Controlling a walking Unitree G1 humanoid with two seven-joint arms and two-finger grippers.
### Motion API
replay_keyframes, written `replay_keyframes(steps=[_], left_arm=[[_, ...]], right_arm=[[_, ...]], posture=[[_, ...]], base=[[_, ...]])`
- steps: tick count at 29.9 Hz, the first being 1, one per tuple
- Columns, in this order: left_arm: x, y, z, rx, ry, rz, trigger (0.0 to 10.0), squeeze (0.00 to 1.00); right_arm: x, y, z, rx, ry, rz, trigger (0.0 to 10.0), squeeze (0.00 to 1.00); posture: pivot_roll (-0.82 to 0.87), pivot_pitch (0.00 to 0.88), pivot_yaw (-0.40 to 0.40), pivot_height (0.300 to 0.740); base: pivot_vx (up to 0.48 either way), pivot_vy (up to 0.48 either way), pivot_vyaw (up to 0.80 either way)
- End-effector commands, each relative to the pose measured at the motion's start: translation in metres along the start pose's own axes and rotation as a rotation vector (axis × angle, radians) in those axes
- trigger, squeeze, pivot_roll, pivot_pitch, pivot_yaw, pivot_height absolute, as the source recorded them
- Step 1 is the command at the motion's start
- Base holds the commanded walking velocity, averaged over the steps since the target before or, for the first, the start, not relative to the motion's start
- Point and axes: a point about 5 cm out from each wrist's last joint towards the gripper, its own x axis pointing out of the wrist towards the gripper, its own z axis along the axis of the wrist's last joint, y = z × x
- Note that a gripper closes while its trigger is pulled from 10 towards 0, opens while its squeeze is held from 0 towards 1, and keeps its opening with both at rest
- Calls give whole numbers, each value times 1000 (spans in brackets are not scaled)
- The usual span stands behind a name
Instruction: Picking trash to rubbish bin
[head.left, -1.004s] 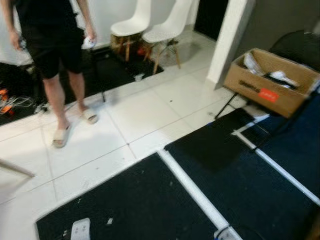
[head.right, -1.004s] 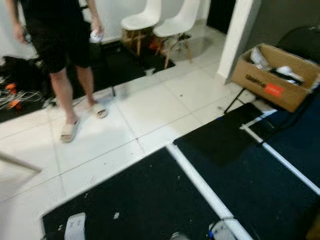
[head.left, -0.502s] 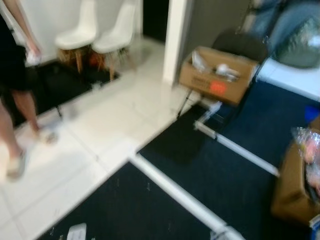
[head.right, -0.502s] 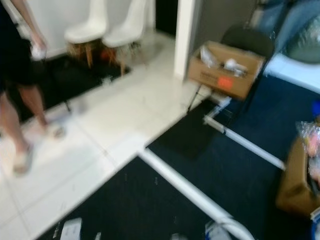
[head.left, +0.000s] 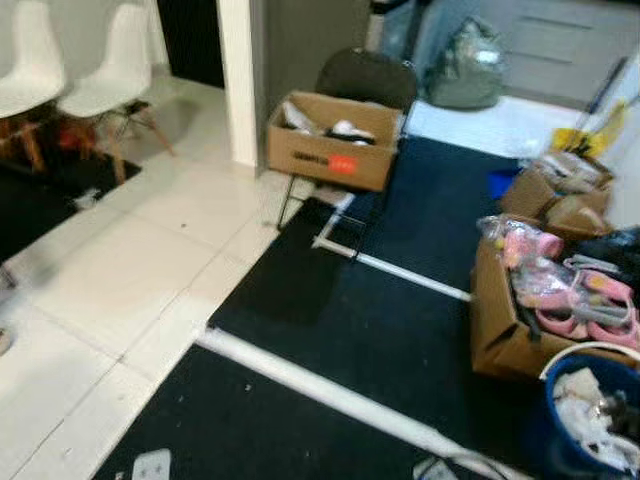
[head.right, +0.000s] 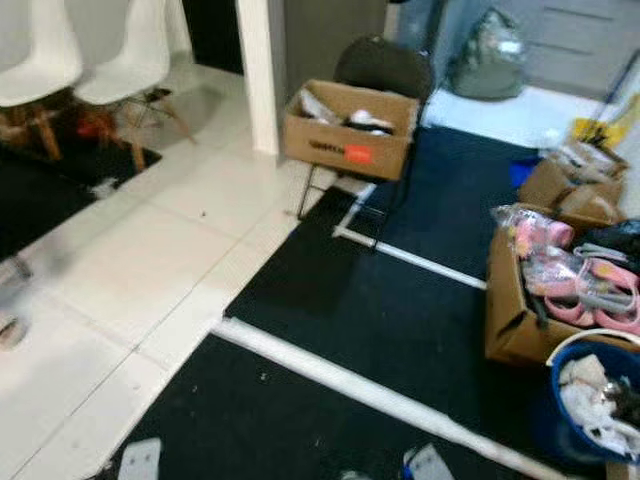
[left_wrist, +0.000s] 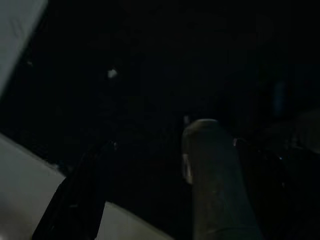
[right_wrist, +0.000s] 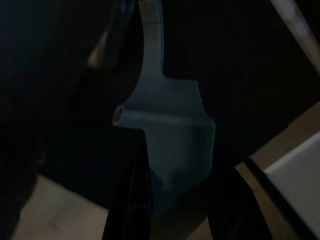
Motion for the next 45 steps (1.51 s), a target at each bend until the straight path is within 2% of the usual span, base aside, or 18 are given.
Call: replay_keyframes(steps=[1,11,14,16,17,18,19,22,23,27,28,30,31,34,45], left_arm=[[0,0,1,6,0,1,10000,0],[0,-1,-1,-27,4,-19,10000,0],[0,-2,0,-37,-6,-35,10000,0],[0,-1,1,-44,-10,-34,10000,0],[0,-1,3,-48,-17,-35,10000,0],[0,-1,3,-48,-17,-35,10000,0],[0,-1,4,-49,-20,-32,10000,0],[0,-1,5,-57,-26,-31,10000,0],[0,-1,5,-59,-27,-32,10000,0],[0,-1,5,-62,-30,-36,10000,0],[0,-2,5,-56,-28,-47,10000,0],[0,-2,5,-55,-27,-51,10000,0],[0,-2,4,-46,-25,-59,10000,0],[0,-2,4,-35,-21,-66,10000,0],[-1,2,0,-23,-13,-64,10000,0]], right_arm=[[0,-4,-2,14,4,-16,10000,0],[-3,-17,16,121,-109,-44,10000,0],[-6,-21,48,150,-207,-50,10000,0],[-8,-22,61,151,-239,-46,10000,0],[-12,-23,84,179,-305,-25,10000,0],[-12,-23,84,179,-305,-25,10000,0],[-15,-23,101,194,-354,-5,10000,0],[-21,-18,122,218,-431,57,10000,0],[-22,-12,128,208,-458,90,10000,0],[-23,9,136,173,-500,185,10000,0],[-21,28,134,100,-489,256,10000,0],[-21,34,133,76,-482,274,10000,0],[-20,45,129,4,-462,306,10000,0],[-20,46,131,-42,-472,305,10000,0],[-20,47,128,-54,-463,341,10000,0]], posture=[[-57,34,33,740],[-54,41,34,740],[-55,47,37,740],[-55,47,37,740],[-53,48,35,740],[-53,48,35,740],[-53,48,35,740],[-48,46,33,740],[-48,46,33,740],[-43,49,32,740],[-42,49,32,740],[-41,49,33,740],[-38,50,36,740],[-35,52,39,740],[-18,57,40,740]], base=[[0,0,-788],[0,0,-788],[0,0,-788],[0,0,-788],[0,0,-788],[0,0,-788],[0,0,-788],[0,0,-758],[0,0,0],[0,0,0],[0,0,0],[0,0,0],[0,0,0],[86,0,0],[294,0,0]])
